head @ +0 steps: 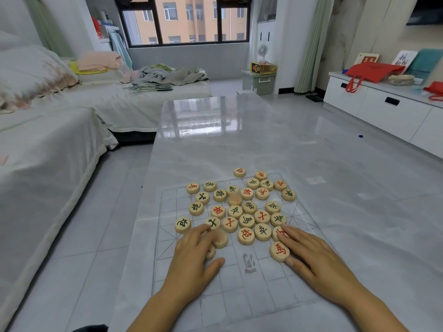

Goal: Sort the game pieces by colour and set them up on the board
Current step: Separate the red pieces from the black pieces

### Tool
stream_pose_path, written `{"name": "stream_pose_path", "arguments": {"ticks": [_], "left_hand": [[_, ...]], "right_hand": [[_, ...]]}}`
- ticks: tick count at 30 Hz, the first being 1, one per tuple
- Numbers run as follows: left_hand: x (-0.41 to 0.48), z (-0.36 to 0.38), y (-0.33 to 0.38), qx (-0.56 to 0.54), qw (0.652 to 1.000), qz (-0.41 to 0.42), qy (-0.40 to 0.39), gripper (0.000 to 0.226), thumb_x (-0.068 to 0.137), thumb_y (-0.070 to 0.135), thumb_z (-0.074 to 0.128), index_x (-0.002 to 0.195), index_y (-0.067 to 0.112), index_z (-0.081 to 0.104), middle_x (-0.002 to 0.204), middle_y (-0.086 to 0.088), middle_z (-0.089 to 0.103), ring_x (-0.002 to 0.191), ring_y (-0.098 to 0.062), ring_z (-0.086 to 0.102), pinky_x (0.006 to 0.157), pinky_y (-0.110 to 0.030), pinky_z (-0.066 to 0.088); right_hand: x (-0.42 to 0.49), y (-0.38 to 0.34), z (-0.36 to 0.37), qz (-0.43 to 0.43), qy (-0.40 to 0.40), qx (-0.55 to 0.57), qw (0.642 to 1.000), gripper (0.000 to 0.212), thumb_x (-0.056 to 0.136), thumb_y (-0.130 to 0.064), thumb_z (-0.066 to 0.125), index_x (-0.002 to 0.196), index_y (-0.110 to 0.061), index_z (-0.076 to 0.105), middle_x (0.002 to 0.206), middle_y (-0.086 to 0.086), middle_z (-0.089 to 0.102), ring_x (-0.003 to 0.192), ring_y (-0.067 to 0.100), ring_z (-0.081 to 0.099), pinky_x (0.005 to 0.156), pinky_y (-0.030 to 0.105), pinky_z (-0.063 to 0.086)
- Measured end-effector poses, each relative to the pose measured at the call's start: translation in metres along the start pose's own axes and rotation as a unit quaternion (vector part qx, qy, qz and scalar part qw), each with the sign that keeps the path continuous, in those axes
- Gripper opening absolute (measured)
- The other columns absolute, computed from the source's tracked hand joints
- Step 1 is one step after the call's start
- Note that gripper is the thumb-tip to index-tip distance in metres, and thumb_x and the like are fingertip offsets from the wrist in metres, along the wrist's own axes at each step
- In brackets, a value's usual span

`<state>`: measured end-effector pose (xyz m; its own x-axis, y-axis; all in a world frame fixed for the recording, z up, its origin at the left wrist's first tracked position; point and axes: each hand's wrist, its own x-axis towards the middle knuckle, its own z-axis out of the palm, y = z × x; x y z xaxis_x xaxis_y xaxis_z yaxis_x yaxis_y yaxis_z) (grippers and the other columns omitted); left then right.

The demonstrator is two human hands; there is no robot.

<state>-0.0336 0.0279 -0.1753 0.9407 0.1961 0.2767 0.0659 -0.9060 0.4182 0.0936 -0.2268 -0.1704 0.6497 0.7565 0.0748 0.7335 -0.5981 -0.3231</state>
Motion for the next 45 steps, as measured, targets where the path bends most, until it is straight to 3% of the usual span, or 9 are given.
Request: {"name": "stream_pose_path", "arguments": {"ticks": [6,11,16,20,26,30,37,41,45], "left_hand": [[0.035,0.007,0.031,0.096,0.985,0.064,-0.127,0.063,0.092,0.058,0.03,0.147,0.036,0.009,0.157,0.014,-0.005,0.145,-0.009,-0.011,0.115,-0.028,-0.008],[0.024,0.009,0.033,0.129,0.972,0.074,-0.184,0.091,0.065,0.073,-0.01,0.147,0.036,0.001,0.155,0.015,-0.011,0.134,0.001,-0.022,0.115,-0.03,-0.017],[-0.003,0.004,0.026,0.157,0.964,0.067,-0.203,0.062,0.092,0.06,0.004,0.139,0.034,0.036,0.149,0.006,0.035,0.137,-0.015,0.033,0.114,-0.034,0.012],[-0.014,0.007,0.02,0.14,0.96,0.081,-0.229,0.055,0.094,0.058,0.01,0.132,0.034,0.041,0.137,0.012,0.051,0.127,-0.012,0.049,0.104,-0.032,0.025],[-0.014,-0.007,0.023,-0.023,0.989,0.077,-0.125,0.056,0.087,0.057,0.017,0.136,0.038,0.038,0.137,0.034,0.028,0.132,0.014,0.022,0.113,-0.013,0.01],[-0.009,-0.013,-0.003,-0.06,0.997,-0.031,0.024,0.065,0.079,0.055,0.02,0.119,0.025,0.061,0.126,0.012,0.058,0.119,-0.01,0.051,0.097,-0.019,0.031],[0.01,-0.011,-0.024,-0.071,0.994,-0.056,-0.054,0.064,0.083,0.057,0.019,0.13,0.029,0.051,0.136,0.012,0.051,0.129,-0.004,0.04,0.109,-0.025,0.024],[0.027,-0.008,-0.025,-0.114,0.989,-0.068,-0.062,0.04,0.095,0.032,0.037,0.131,0.023,0.052,0.135,0.007,0.053,0.125,-0.007,0.043,0.111,-0.032,0.028],[0.029,-0.012,-0.026,-0.15,0.981,-0.087,-0.089,0.039,0.098,0.028,0.041,0.137,0.024,0.044,0.14,0.005,0.048,0.13,-0.013,0.041,0.109,-0.028,0.031]], "right_hand": [[0.002,0.003,0.0,0.009,-0.016,0.026,0.999,0.067,0.068,-0.082,-0.008,0.128,-0.059,0.01,0.14,-0.04,-0.002,0.132,-0.017,-0.003,0.111,0.013,0.008],[-0.001,-0.011,-0.002,0.04,-0.027,0.056,0.997,0.067,0.078,-0.074,0.014,0.139,-0.047,0.017,0.142,-0.035,-0.001,0.135,-0.01,0.006,0.113,0.017,0.015],[-0.011,-0.023,0.008,0.078,-0.023,0.075,0.994,0.098,0.055,-0.089,-0.011,0.14,-0.047,0.012,0.144,-0.034,-0.005,0.135,-0.012,0.0,0.112,0.015,0.01],[-0.016,-0.041,0.012,0.092,-0.026,0.034,0.995,0.097,0.057,-0.085,-0.005,0.143,-0.041,0.002,0.142,-0.028,-0.016,0.137,-0.007,-0.005,0.112,0.016,0.005],[-0.021,-0.06,0.015,0.1,-0.043,0.02,0.994,0.081,0.071,-0.067,0.005,0.145,-0.035,-0.001,0.138,-0.023,-0.025,0.135,-0.005,-0.012,0.106,0.014,-0.001],[-0.021,-0.069,0.019,0.091,-0.054,0.044,0.993,0.105,0.052,-0.087,0.0,0.144,-0.036,0.004,0.144,-0.025,-0.018,0.13,-0.009,-0.015,0.106,0.013,-0.002],[0.001,-0.106,0.024,0.053,-0.073,0.044,0.995,0.094,0.058,-0.074,-0.013,0.143,-0.034,-0.012,0.141,-0.019,-0.032,0.134,0.0,-0.026,0.111,0.021,-0.007],[0.005,-0.126,0.044,0.063,-0.076,-0.025,0.995,0.066,0.09,-0.056,-0.001,0.132,-0.024,0.038,0.141,-0.004,0.045,0.13,0.009,0.029,0.094,0.023,0.044],[0.003,-0.137,0.045,0.031,-0.097,-0.008,0.995,0.063,0.091,-0.057,0.002,0.128,-0.026,0.04,0.139,-0.007,0.047,0.129,0.008,0.036,0.092,0.021,0.046]]}}
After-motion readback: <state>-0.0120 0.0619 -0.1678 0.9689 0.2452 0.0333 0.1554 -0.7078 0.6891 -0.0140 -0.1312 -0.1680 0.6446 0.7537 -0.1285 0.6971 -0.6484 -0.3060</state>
